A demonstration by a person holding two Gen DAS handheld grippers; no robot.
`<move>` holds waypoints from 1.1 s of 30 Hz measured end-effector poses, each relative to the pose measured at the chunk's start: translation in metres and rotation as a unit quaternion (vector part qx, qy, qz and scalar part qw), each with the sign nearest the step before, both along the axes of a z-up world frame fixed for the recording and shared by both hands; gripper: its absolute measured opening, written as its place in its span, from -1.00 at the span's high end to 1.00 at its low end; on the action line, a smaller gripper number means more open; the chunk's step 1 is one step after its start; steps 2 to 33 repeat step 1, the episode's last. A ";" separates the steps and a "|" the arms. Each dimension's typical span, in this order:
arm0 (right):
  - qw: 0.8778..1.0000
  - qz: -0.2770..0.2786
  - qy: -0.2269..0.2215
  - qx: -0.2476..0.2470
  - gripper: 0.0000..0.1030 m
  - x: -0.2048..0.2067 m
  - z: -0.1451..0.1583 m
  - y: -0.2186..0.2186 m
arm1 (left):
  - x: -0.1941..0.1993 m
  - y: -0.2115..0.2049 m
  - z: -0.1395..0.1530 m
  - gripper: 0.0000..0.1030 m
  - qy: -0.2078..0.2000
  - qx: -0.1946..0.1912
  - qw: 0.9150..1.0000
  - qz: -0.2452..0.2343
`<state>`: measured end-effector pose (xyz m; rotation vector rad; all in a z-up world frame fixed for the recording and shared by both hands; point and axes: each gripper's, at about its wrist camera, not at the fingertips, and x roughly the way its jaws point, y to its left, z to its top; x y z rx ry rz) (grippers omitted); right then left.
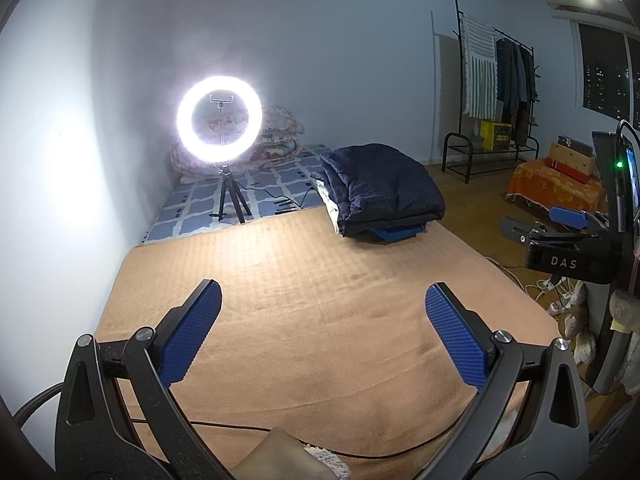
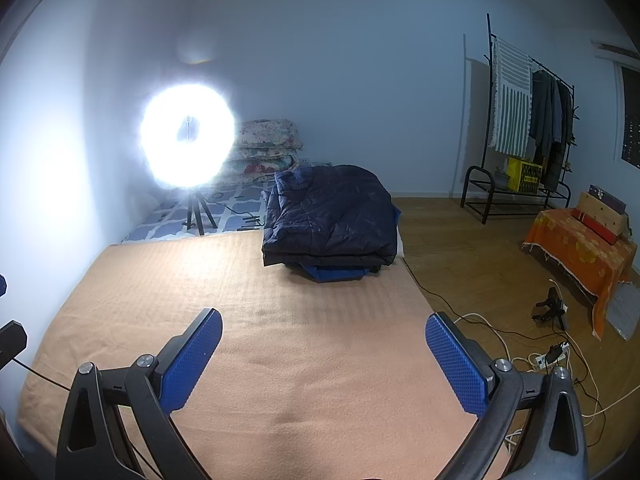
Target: Fold large clothes
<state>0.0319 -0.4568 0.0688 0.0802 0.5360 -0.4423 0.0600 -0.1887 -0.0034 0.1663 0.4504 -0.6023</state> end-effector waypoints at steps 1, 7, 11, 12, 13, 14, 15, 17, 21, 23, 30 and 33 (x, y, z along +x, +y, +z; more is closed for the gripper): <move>1.000 0.000 0.000 0.000 -0.99 0.000 0.000 0.000 | 0.001 0.000 0.000 -1.00 0.001 -0.001 1.000 0.003; 1.000 0.000 0.000 0.000 -0.99 0.000 0.000 0.000 | 0.001 0.000 0.000 -1.00 0.001 -0.001 1.000 0.003; 1.000 0.000 0.000 0.000 -0.99 0.000 0.000 0.000 | 0.001 0.000 0.000 -1.00 0.001 -0.001 1.000 0.003; 1.000 0.000 0.000 0.000 -0.99 0.000 0.000 0.000 | 0.001 0.000 0.000 -1.00 0.001 -0.001 1.000 0.003; 1.000 0.000 0.000 0.000 -0.99 0.000 0.000 0.000 | 0.001 0.000 0.000 -1.00 0.001 -0.001 1.000 0.003; 1.000 0.000 0.000 0.000 -0.99 0.000 0.000 0.000 | 0.001 0.000 0.000 -1.00 0.001 -0.001 1.000 0.003; 1.000 0.000 0.000 0.000 -0.99 0.000 0.000 0.000 | 0.001 0.000 0.000 -1.00 0.001 -0.001 1.000 0.003; 1.000 0.000 0.000 0.000 -0.99 0.000 0.000 0.000 | 0.001 0.000 0.000 -1.00 0.001 -0.001 1.000 0.003; 1.000 0.000 0.000 0.000 -0.99 0.000 0.000 0.000 | 0.001 0.000 0.000 -1.00 0.001 -0.001 1.000 0.003; 1.000 0.000 0.000 0.000 -0.99 0.000 0.000 0.000 | 0.001 0.000 0.000 -1.00 0.001 -0.001 1.000 0.003; 1.000 0.000 0.000 0.000 -0.99 0.000 0.000 0.000 | 0.001 0.000 0.000 -1.00 0.001 -0.001 1.000 0.003; 1.000 0.000 0.000 0.000 -0.99 0.000 0.000 0.000 | 0.001 0.000 0.000 -1.00 0.001 -0.001 1.000 0.003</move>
